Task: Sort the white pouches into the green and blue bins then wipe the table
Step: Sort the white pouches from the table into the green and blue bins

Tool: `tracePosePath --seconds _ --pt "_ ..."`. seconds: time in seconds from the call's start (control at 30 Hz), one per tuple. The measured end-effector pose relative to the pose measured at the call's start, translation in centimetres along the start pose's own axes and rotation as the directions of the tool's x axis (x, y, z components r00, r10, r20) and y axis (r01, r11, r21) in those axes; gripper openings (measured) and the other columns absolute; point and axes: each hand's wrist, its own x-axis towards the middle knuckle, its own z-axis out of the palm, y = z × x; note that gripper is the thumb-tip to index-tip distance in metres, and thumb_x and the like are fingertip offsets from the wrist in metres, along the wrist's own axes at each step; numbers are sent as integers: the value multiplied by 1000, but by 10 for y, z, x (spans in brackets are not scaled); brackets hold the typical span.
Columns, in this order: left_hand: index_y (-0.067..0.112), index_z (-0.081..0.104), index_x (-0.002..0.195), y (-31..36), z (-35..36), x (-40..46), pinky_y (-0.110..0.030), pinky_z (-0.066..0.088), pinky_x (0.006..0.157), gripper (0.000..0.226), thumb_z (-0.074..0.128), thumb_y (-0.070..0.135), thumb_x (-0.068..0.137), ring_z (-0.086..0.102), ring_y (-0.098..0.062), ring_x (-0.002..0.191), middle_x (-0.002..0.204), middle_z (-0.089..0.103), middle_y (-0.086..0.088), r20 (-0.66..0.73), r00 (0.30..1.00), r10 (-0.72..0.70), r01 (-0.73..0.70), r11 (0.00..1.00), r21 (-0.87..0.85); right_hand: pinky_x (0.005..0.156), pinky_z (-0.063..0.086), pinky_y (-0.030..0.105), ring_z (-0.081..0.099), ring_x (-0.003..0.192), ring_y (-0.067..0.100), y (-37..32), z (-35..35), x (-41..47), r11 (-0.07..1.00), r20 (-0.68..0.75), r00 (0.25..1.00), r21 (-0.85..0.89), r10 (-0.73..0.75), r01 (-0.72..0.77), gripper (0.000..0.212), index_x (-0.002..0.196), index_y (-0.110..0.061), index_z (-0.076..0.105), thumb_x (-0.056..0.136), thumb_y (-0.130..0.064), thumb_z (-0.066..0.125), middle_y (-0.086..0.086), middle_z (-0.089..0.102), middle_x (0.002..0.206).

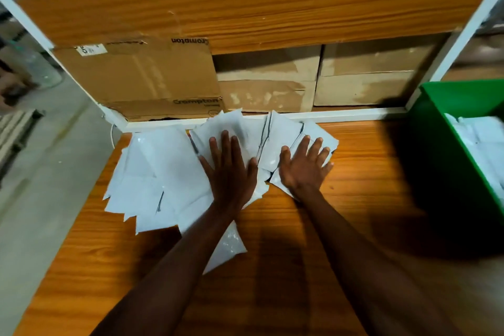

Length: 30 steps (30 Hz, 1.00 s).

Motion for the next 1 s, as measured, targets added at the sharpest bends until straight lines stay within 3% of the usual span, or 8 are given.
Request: tracePosePath --seconds 0.13,0.3,0.37,0.57,0.7,0.8,1.0 --pt "17 36 151 -1 9 6 -66 8 115 68 37 55 95 4 -34 152 165 15 -6 4 999 -39 39 996 -80 118 -6 63 -11 149 51 0 1 1 996 22 996 -10 90 -90 68 157 -40 3 98 -68 22 12 -16 167" --pt "16 41 148 -5 15 8 -65 17 115 60 48 40 93 11 -35 152 163 21 -6 -48 999 7 -14 991 -133 115 21 59 17 145 53 0 -10 -6 997 -83 995 -58 50 -55 61 152 -36 25 98 -60 38 17 2 166" --pt "15 44 147 -5 13 7 -61 15 117 58 48 36 93 12 -33 152 163 24 -5 -77 997 30 -41 988 -146 112 25 55 25 139 51 3 -16 -7 999 -102 994 -21 37 -39 59 147 -36 35 94 -59 47 17 5 166" --pt "11 52 141 0 -3 5 -57 18 118 51 57 28 93 19 -32 150 158 34 -6 -210 974 88 -135 967 -217 105 29 56 21 139 44 9 -34 -14 994 -129 992 107 3 11 69 146 -42 43 83 -66 60 7 1 168" --pt "10 52 141 16 -16 7 -57 27 115 50 55 29 94 19 -31 150 158 35 -5 -296 946 128 -213 938 -274 90 37 42 21 138 40 19 -61 -26 988 -232 969 106 -84 112 72 144 -41 47 77 -68 52 7 7 168" --pt "9 52 141 41 -27 6 -56 27 116 52 58 27 93 18 -32 151 158 36 -5 -321 930 180 -284 905 -317 97 43 46 19 144 37 31 -91 -36 984 -295 945 69 -138 165 66 144 -40 49 83 -62 60 4 8 168" --pt "8 53 140 129 -50 -10 -57 31 112 55 60 26 89 21 -31 150 154 41 -6 -378 886 268 -419 811 -409 112 33 51 15 150 31 89 -173 -64 975 -395 895 -13 -208 221 70 147 -44 43 82 -68 56 -3 12 168"
